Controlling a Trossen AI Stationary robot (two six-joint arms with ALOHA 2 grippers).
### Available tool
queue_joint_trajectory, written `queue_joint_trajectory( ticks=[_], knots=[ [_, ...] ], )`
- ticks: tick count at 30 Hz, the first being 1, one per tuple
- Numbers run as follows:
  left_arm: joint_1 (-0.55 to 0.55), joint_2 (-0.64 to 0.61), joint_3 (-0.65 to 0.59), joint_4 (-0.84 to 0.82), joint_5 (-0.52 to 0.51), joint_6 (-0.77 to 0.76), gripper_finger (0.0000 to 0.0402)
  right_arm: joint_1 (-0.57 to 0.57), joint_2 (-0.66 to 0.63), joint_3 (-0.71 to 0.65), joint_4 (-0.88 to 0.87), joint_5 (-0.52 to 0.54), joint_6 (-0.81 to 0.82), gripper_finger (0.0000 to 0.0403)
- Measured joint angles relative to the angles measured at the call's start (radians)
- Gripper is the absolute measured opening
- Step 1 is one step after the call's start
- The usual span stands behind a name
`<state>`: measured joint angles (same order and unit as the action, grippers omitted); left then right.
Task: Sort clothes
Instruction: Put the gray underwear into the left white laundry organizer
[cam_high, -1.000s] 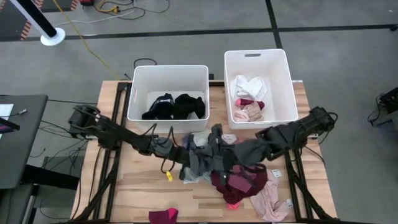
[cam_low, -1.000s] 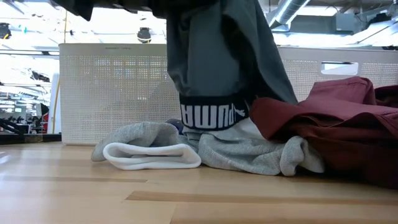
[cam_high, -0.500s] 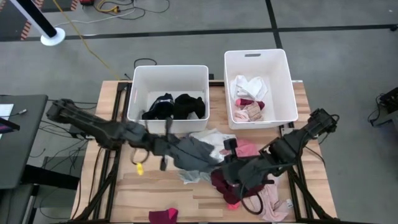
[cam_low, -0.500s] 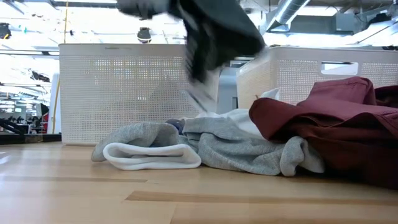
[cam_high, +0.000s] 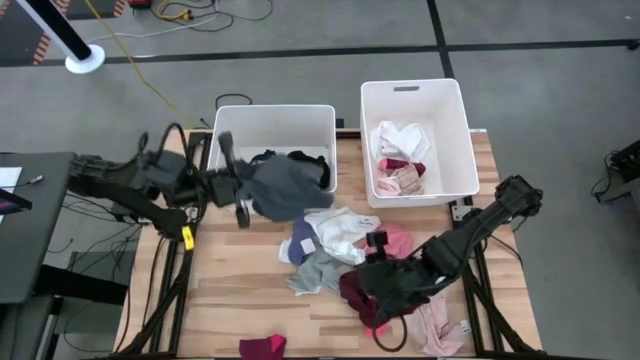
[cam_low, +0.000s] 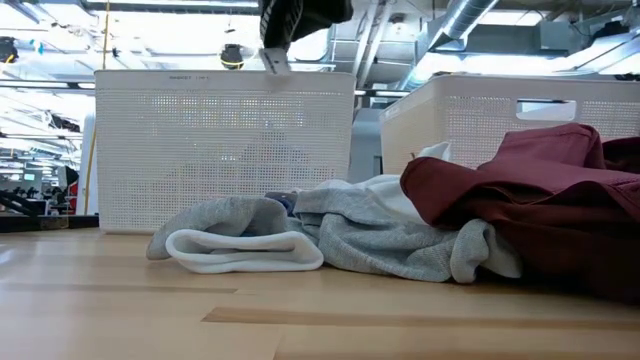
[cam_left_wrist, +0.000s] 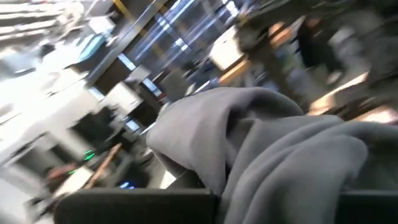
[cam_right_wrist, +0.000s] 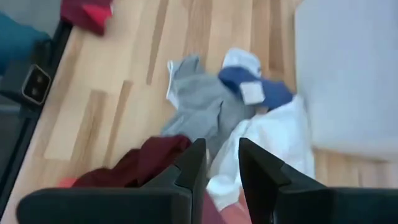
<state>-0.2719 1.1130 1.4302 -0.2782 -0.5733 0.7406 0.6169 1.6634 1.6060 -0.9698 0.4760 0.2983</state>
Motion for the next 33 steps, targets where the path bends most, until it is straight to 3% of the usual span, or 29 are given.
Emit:
queue_joint_trajectory(
  ticks=[5,15,21,24,33],
  knots=[
    [0.103,-0.002,0.067,-0.108,-0.086,0.044,0.0001,0.02,0.0,-0.089,0.041,-0.003,0.064,0.0109],
    [0.436,0.0,0.091,-0.443,-0.077,-0.062,0.0,0.073,0.0,-0.217,0.184,-0.003,0.147,0.0109],
    [0.63,0.001,0.038,-0.553,0.067,-0.141,0.0,0.099,0.0,-0.265,0.272,-0.003,0.15,0.0109],
    [0.712,-0.001,-0.01,-0.552,0.163,-0.163,0.0,0.104,0.0,-0.279,0.309,-0.001,0.15,0.0109],
    [0.889,0.022,-0.215,-0.521,0.323,-0.163,0.0,0.117,0.0,-0.32,0.401,0.0,0.157,0.0109]
  ],
)
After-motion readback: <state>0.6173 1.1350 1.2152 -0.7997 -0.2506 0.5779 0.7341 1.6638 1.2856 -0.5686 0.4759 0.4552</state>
